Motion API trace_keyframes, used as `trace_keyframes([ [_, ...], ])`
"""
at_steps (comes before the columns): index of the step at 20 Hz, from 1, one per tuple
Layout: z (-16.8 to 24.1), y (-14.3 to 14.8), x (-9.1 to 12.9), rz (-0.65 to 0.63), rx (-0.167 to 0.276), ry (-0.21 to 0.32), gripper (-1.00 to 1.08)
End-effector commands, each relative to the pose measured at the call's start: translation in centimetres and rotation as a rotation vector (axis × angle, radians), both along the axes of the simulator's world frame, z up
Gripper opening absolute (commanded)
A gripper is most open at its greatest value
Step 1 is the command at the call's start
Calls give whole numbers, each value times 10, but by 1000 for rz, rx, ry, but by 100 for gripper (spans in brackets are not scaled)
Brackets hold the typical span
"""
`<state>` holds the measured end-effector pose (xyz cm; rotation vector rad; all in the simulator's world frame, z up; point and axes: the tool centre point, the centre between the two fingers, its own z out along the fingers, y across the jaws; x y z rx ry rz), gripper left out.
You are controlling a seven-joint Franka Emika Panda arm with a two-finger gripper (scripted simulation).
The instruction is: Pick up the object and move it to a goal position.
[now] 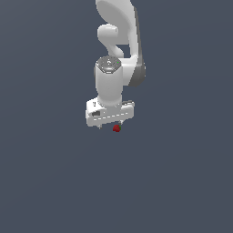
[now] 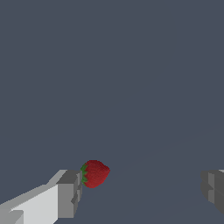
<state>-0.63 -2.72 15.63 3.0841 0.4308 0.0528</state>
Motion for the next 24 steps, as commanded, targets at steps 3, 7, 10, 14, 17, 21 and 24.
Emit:
trace_keyframes([
  [3,-13,3,-8,133,-5,9,100],
  [7,-24,6,-16,251,-8,17,100],
  [10,-32,9,-22,339,-9,22,100],
  [14,-43,13,-31,458,-9,29,100],
  [17,-50,16,-37,547,-9,33,100],
  [21,-60,20,-46,667,-7,38,100],
  [24,-67,23,-52,752,-5,41,100],
])
